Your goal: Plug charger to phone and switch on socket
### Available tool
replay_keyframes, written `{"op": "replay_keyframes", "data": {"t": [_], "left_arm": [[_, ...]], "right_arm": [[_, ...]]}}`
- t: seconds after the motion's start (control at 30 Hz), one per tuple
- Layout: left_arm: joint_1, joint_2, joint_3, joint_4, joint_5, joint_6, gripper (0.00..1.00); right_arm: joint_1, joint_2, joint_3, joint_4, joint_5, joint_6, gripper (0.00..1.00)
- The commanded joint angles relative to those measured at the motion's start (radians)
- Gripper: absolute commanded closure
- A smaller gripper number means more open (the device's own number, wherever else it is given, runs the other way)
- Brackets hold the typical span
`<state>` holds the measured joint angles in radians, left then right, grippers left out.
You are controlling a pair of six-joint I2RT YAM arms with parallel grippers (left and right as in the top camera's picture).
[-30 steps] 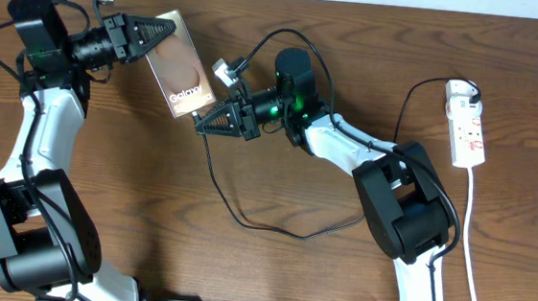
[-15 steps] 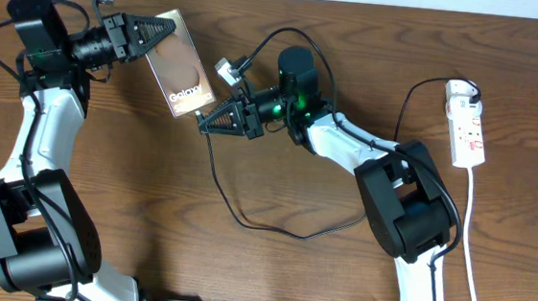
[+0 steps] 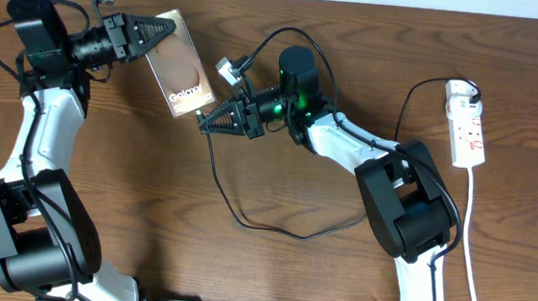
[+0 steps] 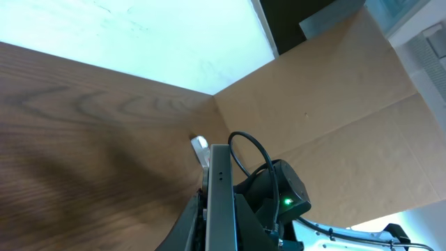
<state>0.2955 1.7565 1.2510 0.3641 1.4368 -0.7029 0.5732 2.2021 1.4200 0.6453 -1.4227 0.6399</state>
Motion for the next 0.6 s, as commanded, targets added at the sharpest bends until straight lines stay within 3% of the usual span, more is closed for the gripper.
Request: {"op": "replay_keyframes", "data": {"t": [0.0, 0.57], "left_arm": [[0.000, 0.000, 0.001, 0.008, 0.029, -0.013, 0.93], [-0.001, 0.000, 0.001, 0.008, 0.030, -0.017, 0.92]], "right_arm": [[-0.003, -0.002, 0.006, 0.002, -0.016, -0.012, 0.99], [0.010, -0.002, 0.006, 0.002, -0.004, -0.012, 0.99]]}}
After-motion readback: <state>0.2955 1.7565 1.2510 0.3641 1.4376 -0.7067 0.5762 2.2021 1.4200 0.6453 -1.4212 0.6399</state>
